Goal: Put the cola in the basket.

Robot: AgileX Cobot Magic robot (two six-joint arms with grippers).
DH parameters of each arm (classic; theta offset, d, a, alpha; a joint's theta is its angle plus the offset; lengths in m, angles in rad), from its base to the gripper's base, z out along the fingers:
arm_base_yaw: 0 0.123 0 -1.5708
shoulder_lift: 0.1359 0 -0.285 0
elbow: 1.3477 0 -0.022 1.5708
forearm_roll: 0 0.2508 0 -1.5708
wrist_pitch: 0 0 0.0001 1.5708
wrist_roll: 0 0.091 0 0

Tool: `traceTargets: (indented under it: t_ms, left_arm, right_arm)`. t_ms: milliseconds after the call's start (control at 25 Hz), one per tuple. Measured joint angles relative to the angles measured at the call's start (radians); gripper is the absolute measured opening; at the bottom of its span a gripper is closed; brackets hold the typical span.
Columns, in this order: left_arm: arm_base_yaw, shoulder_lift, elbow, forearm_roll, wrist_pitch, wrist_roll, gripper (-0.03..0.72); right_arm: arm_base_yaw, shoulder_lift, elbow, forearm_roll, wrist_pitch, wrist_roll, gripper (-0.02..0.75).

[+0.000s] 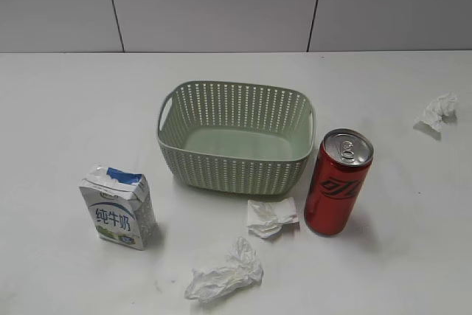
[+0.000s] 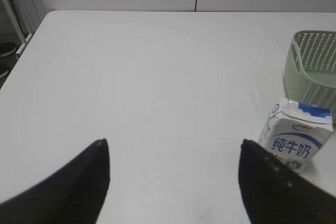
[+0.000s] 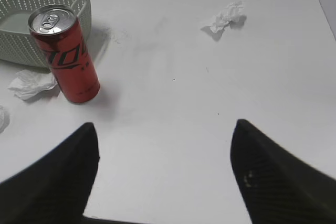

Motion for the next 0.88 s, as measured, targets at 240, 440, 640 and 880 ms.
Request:
traceTargets:
  t_ms: [240,440,640,880]
  left_arm:
    - [0.000,0.000,0.000,0.000,0.000,0.000,0.583]
    - [0.000,0.000,0.000,0.000,0.000,0.000,0.578]
    - [0.000,0.000,0.000,-0.002,0.000,0.000,0.577]
    - [0.000,0.000,-0.014,-0.009,-0.043,0.000,0.577]
  right_arm:
    - [0.000,0.000,0.000,0.000,0.000,-0.001,0.589]
    - [0.000,0.000,0.000,0.000,0.000,0.000,0.589]
    - [0.000,0.000,0.000,0.000,0.000,0.000,0.589]
    - [0.000,0.000,0.000,0.000,0.000,0.000,0.589]
